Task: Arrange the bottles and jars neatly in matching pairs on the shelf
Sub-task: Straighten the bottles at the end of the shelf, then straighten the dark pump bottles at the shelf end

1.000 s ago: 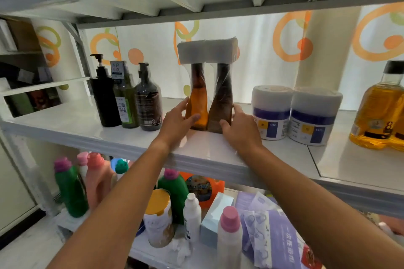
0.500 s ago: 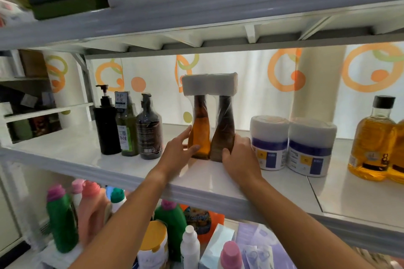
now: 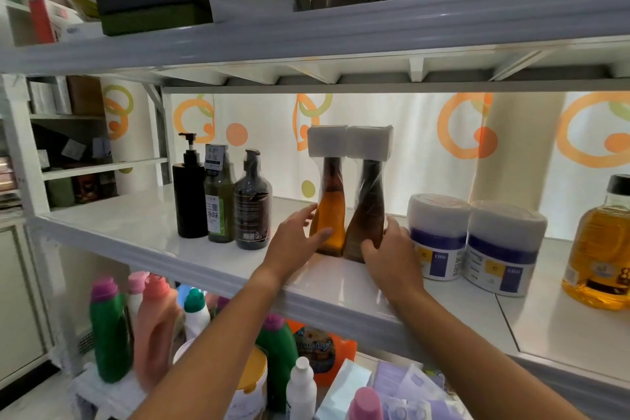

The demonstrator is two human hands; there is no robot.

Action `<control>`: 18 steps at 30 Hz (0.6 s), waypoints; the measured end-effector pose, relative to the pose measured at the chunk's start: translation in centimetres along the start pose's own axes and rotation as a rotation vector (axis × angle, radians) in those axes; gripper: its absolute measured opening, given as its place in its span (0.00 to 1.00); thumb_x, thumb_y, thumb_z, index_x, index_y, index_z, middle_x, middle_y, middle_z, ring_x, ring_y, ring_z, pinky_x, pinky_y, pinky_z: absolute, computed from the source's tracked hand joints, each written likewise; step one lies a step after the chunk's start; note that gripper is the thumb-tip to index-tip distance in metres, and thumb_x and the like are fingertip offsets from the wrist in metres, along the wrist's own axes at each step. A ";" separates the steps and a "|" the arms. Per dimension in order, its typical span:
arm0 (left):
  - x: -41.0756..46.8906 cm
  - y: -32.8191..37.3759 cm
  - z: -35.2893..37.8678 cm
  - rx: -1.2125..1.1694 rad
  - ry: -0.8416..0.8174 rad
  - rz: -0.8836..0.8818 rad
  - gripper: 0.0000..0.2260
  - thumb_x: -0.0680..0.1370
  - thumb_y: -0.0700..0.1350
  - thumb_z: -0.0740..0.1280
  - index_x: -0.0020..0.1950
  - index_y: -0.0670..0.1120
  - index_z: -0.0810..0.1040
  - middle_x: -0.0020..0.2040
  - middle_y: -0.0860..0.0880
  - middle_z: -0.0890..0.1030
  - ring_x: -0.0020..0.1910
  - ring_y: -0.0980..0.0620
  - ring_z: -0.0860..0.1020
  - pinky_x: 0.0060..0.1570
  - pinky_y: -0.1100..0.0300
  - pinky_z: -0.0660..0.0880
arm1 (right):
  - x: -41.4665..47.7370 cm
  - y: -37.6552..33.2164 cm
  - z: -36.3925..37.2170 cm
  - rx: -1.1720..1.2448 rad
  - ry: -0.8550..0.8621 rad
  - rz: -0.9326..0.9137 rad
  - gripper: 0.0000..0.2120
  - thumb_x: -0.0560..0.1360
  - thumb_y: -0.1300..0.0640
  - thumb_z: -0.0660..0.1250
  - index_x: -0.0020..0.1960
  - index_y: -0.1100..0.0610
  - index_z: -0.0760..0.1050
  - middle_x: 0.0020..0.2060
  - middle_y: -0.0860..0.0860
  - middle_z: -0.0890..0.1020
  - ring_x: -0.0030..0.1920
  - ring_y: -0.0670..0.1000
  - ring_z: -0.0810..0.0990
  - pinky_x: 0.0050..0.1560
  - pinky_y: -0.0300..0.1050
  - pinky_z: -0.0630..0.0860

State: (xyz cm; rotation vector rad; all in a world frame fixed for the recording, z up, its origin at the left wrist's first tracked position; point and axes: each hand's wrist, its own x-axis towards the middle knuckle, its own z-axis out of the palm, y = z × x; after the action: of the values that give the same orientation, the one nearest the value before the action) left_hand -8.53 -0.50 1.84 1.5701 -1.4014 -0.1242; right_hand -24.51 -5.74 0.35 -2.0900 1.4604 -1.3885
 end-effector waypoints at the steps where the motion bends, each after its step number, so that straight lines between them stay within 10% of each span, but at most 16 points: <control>1: -0.1 0.0 -0.1 0.025 0.134 0.072 0.20 0.78 0.53 0.68 0.68 0.49 0.74 0.61 0.50 0.79 0.60 0.50 0.76 0.57 0.60 0.73 | -0.1 -0.2 -0.1 0.037 0.023 0.017 0.25 0.76 0.54 0.66 0.72 0.55 0.64 0.60 0.52 0.76 0.56 0.51 0.76 0.53 0.42 0.75; 7: -2.3 -1.7 -3.8 -0.235 0.767 0.020 0.05 0.78 0.38 0.64 0.51 0.47 0.75 0.50 0.48 0.75 0.49 0.51 0.74 0.46 0.65 0.70 | -1.4 -2.5 -0.5 0.267 0.180 -0.406 0.12 0.74 0.58 0.65 0.57 0.57 0.74 0.49 0.46 0.75 0.43 0.45 0.75 0.46 0.28 0.69; 13: -2.2 -6.3 -7.0 -0.218 0.579 -0.235 0.15 0.80 0.39 0.60 0.67 0.45 0.70 0.61 0.49 0.71 0.57 0.52 0.71 0.56 0.58 0.68 | -3.7 -8.7 4.5 0.290 -0.410 -0.339 0.16 0.76 0.61 0.64 0.63 0.57 0.74 0.54 0.52 0.80 0.53 0.47 0.77 0.54 0.37 0.74; 18: -2.1 -7.8 -6.8 -0.040 0.365 -0.273 0.17 0.78 0.45 0.61 0.67 0.51 0.68 0.62 0.51 0.73 0.60 0.50 0.73 0.58 0.50 0.70 | -2.5 -11.9 7.1 0.374 -0.488 -0.103 0.20 0.78 0.60 0.64 0.69 0.58 0.67 0.63 0.55 0.76 0.57 0.49 0.75 0.53 0.38 0.73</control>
State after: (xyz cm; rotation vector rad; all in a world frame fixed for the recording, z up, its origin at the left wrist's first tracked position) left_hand 0.53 3.90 -1.21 1.6480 -0.8953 -0.0256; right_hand -11.83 -0.21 2.99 -2.0764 0.8413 -0.9849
